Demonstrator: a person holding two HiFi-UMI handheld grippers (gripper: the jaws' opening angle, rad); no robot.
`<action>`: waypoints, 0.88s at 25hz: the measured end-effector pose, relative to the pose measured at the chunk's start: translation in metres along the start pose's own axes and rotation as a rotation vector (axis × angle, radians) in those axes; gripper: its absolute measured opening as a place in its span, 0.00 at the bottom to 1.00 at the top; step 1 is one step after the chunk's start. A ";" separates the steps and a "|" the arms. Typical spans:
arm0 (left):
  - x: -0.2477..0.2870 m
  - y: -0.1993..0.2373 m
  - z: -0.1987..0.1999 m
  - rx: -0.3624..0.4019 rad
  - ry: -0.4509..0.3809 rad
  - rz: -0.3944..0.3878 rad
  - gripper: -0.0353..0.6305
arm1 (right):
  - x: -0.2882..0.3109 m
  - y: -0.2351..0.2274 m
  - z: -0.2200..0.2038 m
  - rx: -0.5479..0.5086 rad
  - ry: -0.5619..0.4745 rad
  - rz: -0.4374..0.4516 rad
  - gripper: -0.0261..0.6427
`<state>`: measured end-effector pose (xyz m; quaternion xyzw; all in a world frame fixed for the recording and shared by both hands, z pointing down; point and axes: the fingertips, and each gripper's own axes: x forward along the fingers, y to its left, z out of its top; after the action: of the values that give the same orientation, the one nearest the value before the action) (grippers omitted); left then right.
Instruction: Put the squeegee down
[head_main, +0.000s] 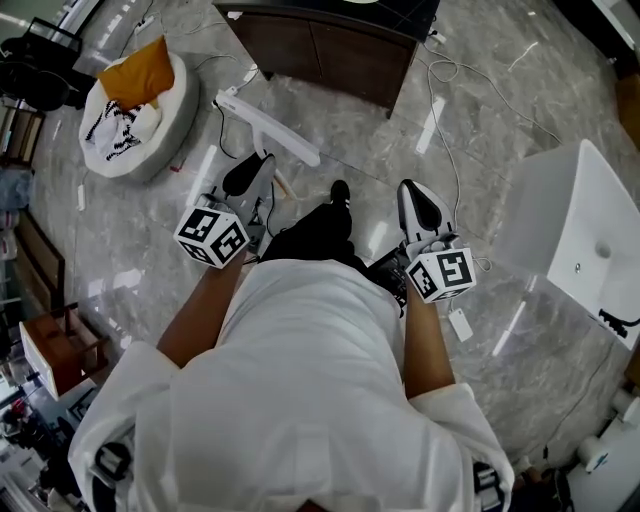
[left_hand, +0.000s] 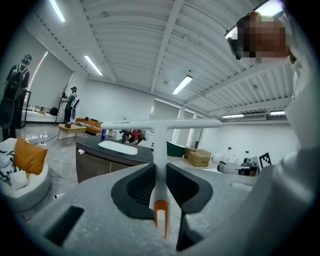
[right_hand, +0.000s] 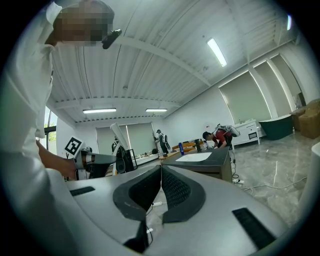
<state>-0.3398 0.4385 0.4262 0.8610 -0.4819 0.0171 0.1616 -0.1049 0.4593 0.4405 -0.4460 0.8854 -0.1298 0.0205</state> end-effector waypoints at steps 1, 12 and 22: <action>0.005 0.003 0.000 -0.005 0.003 -0.004 0.17 | 0.003 -0.003 0.000 0.002 0.004 -0.006 0.06; 0.115 0.053 0.011 -0.049 0.041 -0.029 0.18 | 0.081 -0.076 0.019 -0.013 0.062 -0.047 0.06; 0.226 0.110 0.056 -0.086 0.068 -0.092 0.17 | 0.171 -0.140 0.071 -0.052 0.071 -0.100 0.06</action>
<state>-0.3180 0.1822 0.4438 0.8734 -0.4365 0.0182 0.2153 -0.0870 0.2284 0.4207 -0.4849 0.8653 -0.1236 -0.0291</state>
